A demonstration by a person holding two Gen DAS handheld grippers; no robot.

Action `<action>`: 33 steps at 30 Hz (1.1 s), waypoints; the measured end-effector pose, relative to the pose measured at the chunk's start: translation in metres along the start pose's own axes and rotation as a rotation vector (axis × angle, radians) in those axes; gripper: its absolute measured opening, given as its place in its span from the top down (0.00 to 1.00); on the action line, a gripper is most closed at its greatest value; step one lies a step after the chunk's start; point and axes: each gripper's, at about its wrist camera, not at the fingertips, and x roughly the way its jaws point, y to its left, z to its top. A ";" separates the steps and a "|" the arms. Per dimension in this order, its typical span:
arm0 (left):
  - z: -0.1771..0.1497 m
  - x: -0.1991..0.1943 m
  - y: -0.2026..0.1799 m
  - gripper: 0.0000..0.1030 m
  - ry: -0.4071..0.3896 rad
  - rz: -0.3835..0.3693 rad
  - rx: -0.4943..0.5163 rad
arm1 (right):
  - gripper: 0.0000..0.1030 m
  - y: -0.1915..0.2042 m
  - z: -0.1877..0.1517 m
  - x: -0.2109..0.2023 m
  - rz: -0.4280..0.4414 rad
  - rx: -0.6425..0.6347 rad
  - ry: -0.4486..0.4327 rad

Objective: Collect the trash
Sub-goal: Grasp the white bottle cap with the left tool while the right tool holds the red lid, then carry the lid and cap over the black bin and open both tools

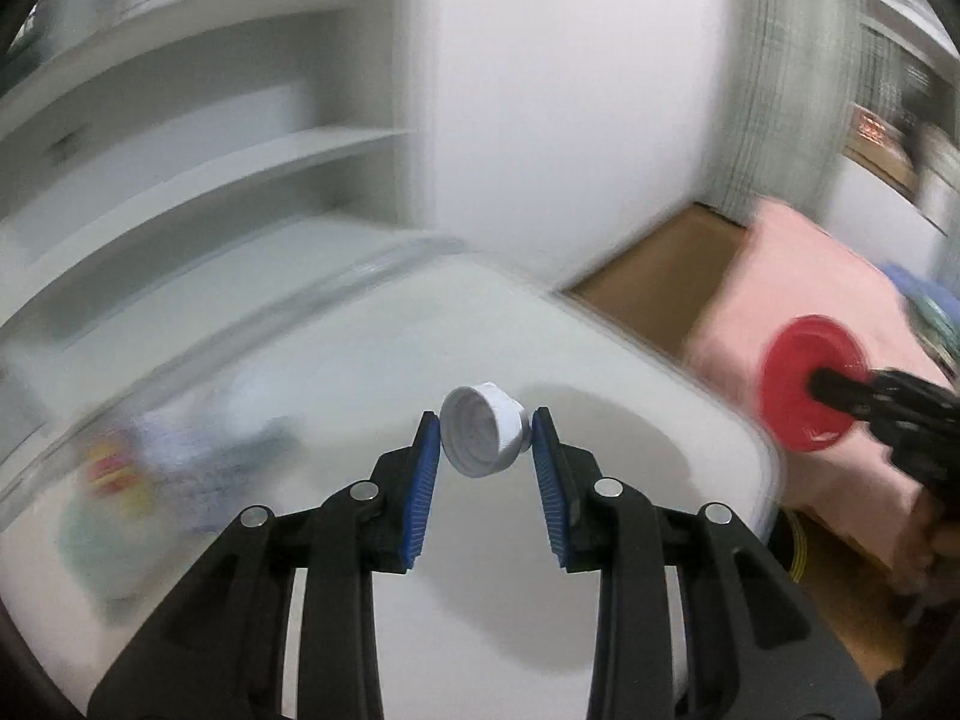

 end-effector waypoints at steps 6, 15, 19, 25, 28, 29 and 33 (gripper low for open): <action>-0.006 0.048 -0.172 0.70 0.050 -0.265 0.177 | 0.82 -0.137 -0.067 -0.049 -0.218 0.244 0.004; -0.083 0.187 -0.336 0.70 0.244 -0.426 0.344 | 0.82 -0.280 -0.210 -0.041 -0.433 0.608 0.148; -0.131 0.247 -0.368 0.70 0.301 -0.422 0.421 | 0.82 -0.315 -0.265 -0.018 -0.463 0.698 0.246; -0.167 0.281 -0.400 0.70 0.372 -0.454 0.427 | 0.82 -0.345 -0.307 -0.003 -0.464 0.778 0.297; -0.170 0.278 -0.408 0.70 0.350 -0.465 0.448 | 0.82 -0.349 -0.309 0.003 -0.456 0.793 0.302; -0.172 0.281 -0.411 0.70 0.354 -0.462 0.455 | 0.82 -0.351 -0.312 0.003 -0.450 0.796 0.300; -0.174 0.274 -0.408 0.70 0.364 -0.457 0.462 | 0.82 -0.349 -0.310 -0.003 -0.441 0.786 0.284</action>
